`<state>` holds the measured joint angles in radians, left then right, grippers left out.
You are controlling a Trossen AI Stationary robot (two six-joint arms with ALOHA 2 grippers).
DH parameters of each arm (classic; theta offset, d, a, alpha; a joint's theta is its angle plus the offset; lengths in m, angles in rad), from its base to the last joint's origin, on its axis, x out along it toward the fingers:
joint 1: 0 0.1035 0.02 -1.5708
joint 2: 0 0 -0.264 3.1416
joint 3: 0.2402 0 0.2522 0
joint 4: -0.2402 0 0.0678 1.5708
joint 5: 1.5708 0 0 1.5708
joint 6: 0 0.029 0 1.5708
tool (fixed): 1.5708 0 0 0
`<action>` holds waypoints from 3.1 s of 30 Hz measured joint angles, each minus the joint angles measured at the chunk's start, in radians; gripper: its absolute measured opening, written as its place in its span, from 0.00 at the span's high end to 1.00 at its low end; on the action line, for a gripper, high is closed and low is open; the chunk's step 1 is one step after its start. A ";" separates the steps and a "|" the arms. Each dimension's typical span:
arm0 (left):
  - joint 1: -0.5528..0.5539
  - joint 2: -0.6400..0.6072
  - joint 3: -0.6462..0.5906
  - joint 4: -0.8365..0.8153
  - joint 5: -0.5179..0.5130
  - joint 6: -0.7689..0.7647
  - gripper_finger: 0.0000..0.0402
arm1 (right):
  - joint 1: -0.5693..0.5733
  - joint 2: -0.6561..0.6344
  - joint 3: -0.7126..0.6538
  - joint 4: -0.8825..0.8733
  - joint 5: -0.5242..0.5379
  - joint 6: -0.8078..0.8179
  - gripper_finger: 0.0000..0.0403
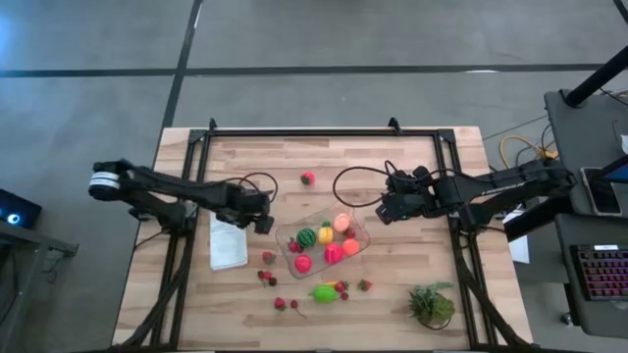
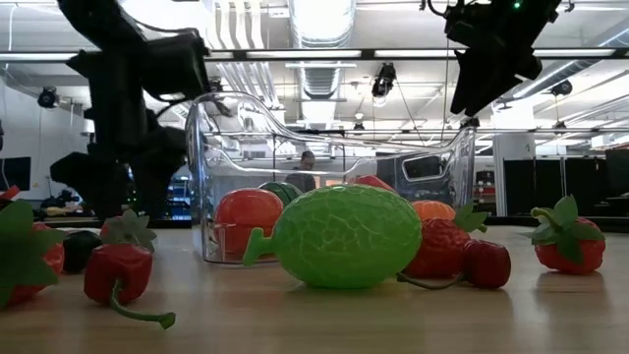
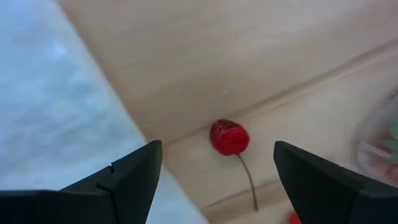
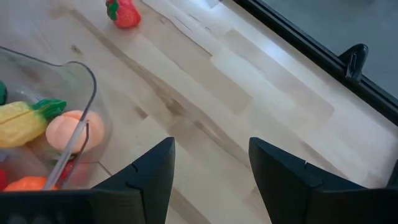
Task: Pick and placing Produce into tupperware
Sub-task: Put the dark red cherry into the transparent bin, then put the strawberry into the transparent bin
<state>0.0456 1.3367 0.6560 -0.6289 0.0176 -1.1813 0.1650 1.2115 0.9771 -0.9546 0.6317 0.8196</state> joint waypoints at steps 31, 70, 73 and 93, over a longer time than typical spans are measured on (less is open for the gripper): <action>-0.056 0.163 0.080 -0.025 -0.055 0.012 0.73 | 0.000 0.000 -0.003 0.034 -0.001 0.000 0.51; -0.181 0.025 0.359 0.463 0.074 0.348 0.86 | 0.000 0.000 -0.003 0.073 -0.042 -0.092 0.51; -0.187 0.106 0.432 0.415 0.099 0.282 0.86 | 0.000 0.000 -0.003 0.073 -0.096 -0.137 0.51; -0.200 0.196 0.496 0.488 0.108 0.183 0.37 | 0.025 -0.004 -0.003 0.077 -0.246 -0.191 0.51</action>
<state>-0.1547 1.5331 1.1516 -0.1411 0.1257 -0.9986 0.1896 1.2072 0.9737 -0.8780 0.3859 0.6288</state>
